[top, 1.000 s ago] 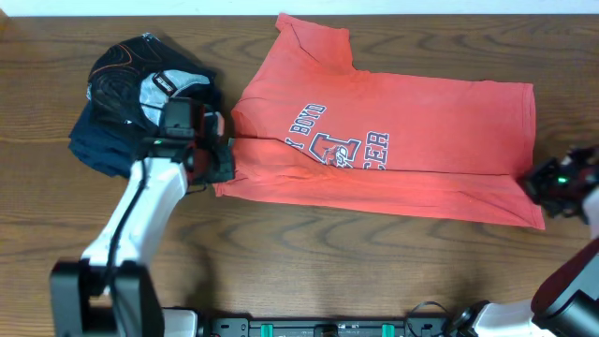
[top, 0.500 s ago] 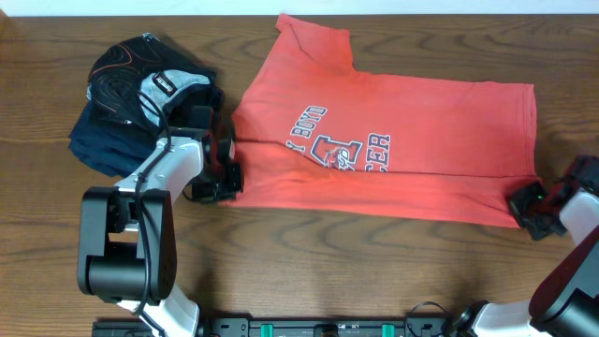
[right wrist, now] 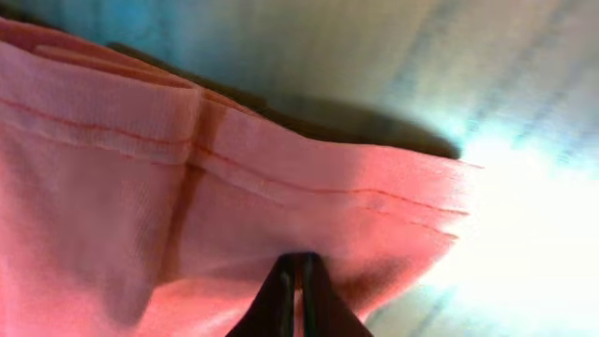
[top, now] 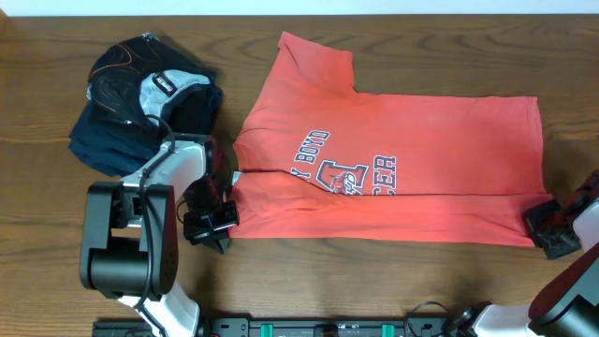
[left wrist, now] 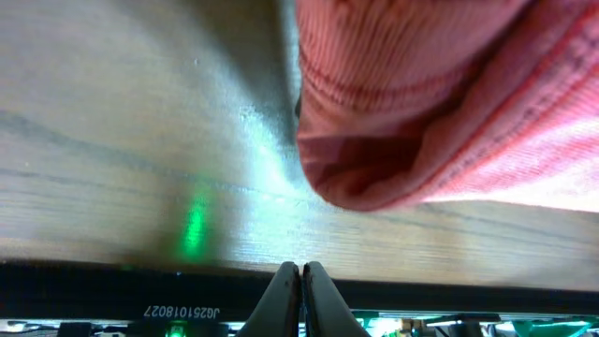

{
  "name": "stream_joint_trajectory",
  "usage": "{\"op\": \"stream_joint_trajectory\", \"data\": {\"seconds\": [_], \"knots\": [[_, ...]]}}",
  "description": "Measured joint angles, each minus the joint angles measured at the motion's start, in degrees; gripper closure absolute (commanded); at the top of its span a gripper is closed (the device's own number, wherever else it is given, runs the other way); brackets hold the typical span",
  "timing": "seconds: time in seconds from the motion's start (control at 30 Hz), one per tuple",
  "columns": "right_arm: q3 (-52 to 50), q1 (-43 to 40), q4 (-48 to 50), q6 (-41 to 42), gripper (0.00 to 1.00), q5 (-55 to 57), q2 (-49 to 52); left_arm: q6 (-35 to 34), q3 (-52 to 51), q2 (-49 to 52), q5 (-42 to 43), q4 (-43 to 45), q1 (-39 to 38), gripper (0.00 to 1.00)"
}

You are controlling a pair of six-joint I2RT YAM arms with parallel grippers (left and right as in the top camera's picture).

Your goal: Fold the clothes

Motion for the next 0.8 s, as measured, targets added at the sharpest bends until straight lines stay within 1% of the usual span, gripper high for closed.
{"op": "stream_joint_trajectory", "data": {"seconds": [0.17, 0.23, 0.27, 0.3, 0.33, 0.37, 0.5, 0.6, 0.67, 0.73, 0.8], "knots": [[0.09, -0.39, -0.37, -0.63, 0.75, -1.25, -4.04, 0.07, 0.66, -5.57, -0.13, -3.63, 0.00, 0.94], [0.96, -0.44, -0.52, -1.14, 0.71, -3.10, -6.84, 0.26, 2.58, -9.46, -0.26, -5.29, 0.00, 0.89], [1.70, -0.48, -0.50, -1.36, 0.70, -4.20, -8.28, 0.44, 4.02, -11.39, -0.28, -5.84, 0.00, 0.84], [2.80, -0.48, -0.46, -1.57, 0.70, -5.64, -9.81, 0.68, 5.75, -13.38, -0.26, -5.99, 0.00, 0.83], [4.07, -0.48, -0.50, -1.62, 0.69, -7.48, -11.28, 0.74, 7.50, -15.23, -0.26, -5.95, 0.00, 0.77], [5.27, -0.48, -0.39, -1.64, 0.69, -9.22, -12.55, 1.11, 9.55, -17.16, -0.20, -5.75, 0.00, 0.74], [11.78, -0.44, -0.33, -4.26, 0.68, -19.47, -16.72, 3.63, 18.29, -22.75, 1.68, -1.99, 0.02, 0.71], [17.99, 0.46, -1.84, -6.91, 0.66, -26.53, -17.46, 5.79, 25.88, -23.02, 3.26, 0.00, 0.00, 0.71], [21.75, 1.95, -2.93, -8.20, 0.65, -29.53, -17.46, 7.39, 31.76, -21.09, 4.00, 0.33, 0.00, 0.70], [24.68, 3.72, -3.50, -9.07, 0.61, -31.39, -17.42, 8.98, 37.16, -17.79, 4.42, 0.66, 0.00, 0.65], [27.41, 5.49, -3.52, -9.77, 0.52, -32.72, -17.05, 10.78, 42.38, -12.85, 4.70, 1.77, 0.00, 0.62]]}}
